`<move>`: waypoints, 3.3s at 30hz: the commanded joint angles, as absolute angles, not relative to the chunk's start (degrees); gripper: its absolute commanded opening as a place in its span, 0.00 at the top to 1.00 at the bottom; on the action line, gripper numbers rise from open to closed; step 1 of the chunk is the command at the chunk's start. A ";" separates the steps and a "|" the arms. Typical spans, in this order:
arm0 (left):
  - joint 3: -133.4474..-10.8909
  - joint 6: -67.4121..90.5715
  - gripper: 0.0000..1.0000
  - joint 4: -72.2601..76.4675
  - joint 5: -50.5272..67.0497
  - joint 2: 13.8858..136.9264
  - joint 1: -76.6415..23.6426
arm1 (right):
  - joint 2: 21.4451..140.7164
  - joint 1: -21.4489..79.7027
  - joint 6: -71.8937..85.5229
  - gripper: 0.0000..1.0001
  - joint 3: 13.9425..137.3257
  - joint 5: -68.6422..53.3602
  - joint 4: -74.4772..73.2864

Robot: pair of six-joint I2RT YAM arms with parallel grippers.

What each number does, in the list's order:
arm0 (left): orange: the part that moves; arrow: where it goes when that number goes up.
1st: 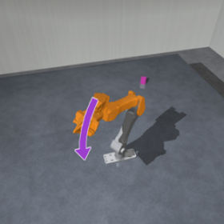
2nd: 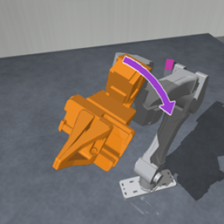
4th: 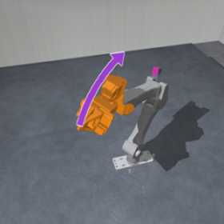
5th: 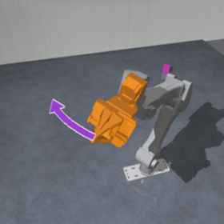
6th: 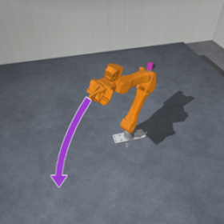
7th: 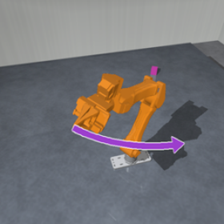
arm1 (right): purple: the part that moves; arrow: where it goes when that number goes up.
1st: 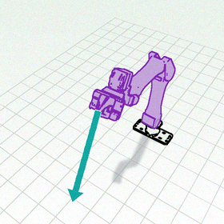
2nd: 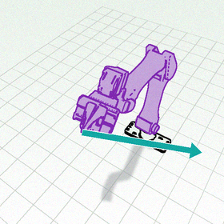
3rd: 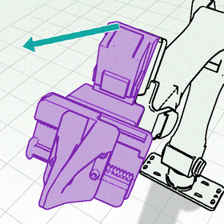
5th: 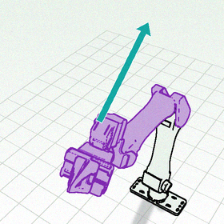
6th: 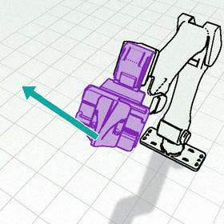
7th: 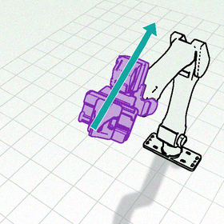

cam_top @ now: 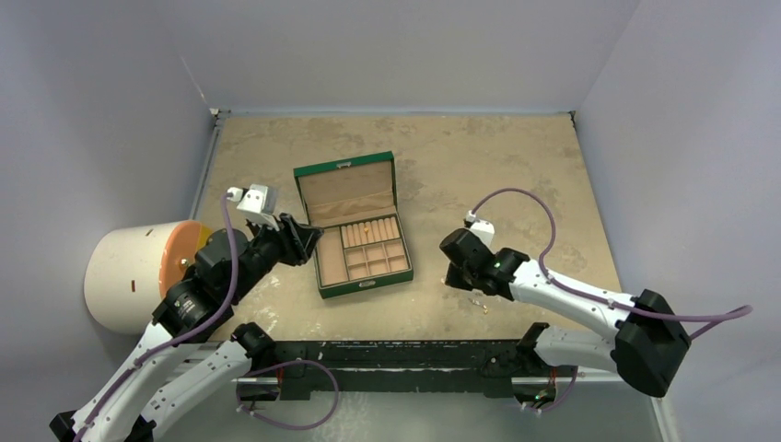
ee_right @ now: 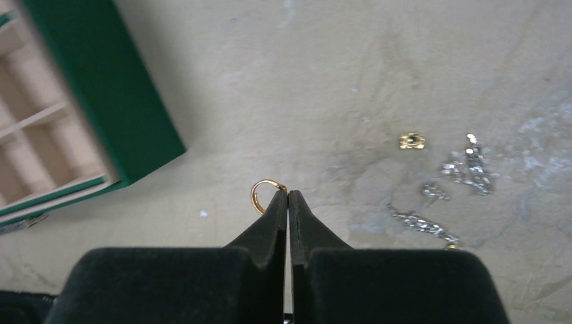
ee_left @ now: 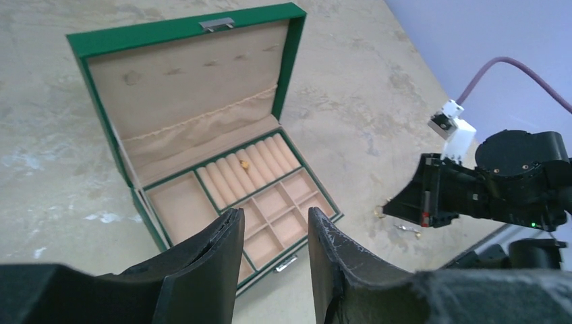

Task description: Organize the mixed jewelry

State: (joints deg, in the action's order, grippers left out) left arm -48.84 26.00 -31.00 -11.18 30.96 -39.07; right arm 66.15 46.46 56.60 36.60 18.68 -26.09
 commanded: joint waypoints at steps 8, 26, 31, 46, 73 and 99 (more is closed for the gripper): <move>-43.06 41.22 0.60 -24.65 -0.51 31.06 -38.92 | 62.48 57.35 46.74 1.00 44.75 25.60 -14.83; -29.98 54.29 0.56 -6.88 7.76 26.29 -38.92 | 64.92 64.13 33.64 1.00 53.62 16.09 2.93; -28.95 54.73 0.57 -5.23 8.47 25.73 -38.88 | 66.45 65.82 32.86 1.00 56.50 14.42 3.80; -27.51 55.64 0.66 -1.68 9.91 25.09 -38.98 | 68.37 67.74 31.90 1.00 59.41 13.28 3.91; -27.12 55.64 1.00 1.22 11.51 26.45 -38.90 | 68.45 68.89 31.82 1.00 59.47 13.86 4.00; -33.96 48.96 1.00 1.19 26.33 28.48 -38.94 | 50.80 66.25 25.15 0.65 52.87 -6.75 0.09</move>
